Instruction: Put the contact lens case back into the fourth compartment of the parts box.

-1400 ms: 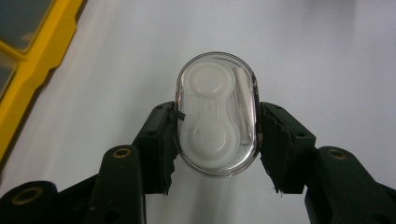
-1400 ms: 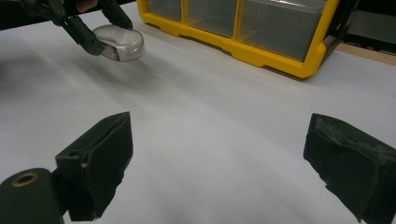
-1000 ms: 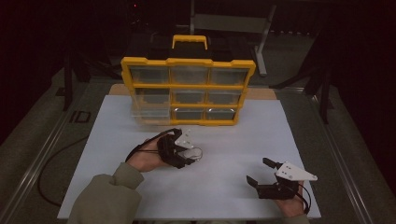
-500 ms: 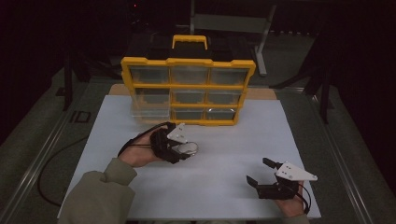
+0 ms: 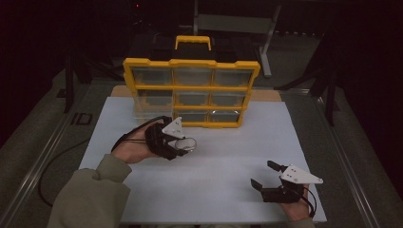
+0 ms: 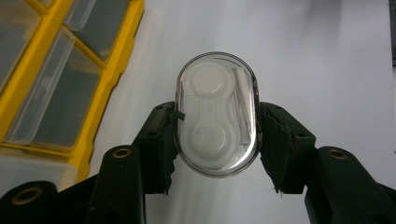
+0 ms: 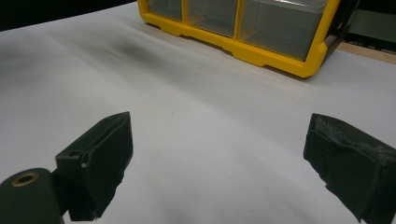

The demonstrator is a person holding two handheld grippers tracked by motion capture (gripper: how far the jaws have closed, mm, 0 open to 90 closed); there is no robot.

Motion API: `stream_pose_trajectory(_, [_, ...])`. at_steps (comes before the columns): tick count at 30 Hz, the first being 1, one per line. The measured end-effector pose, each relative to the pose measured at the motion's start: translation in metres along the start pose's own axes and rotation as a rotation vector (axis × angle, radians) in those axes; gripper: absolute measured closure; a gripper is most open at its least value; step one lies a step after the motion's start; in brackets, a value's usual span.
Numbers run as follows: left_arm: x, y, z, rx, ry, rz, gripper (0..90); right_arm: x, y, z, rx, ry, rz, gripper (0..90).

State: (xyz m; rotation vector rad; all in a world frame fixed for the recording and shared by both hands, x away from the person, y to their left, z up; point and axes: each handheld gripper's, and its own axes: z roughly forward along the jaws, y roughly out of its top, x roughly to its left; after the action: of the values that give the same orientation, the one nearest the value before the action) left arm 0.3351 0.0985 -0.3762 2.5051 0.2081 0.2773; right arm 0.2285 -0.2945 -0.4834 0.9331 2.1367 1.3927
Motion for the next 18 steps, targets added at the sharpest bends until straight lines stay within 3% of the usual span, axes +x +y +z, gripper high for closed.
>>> stream_pose_trajectory(18, [0.017, 0.006, -0.027, -0.004, 0.035, -0.005, 49.3, 0.0, 0.0, 0.0, 0.001, 0.004, 0.004, 7.9])
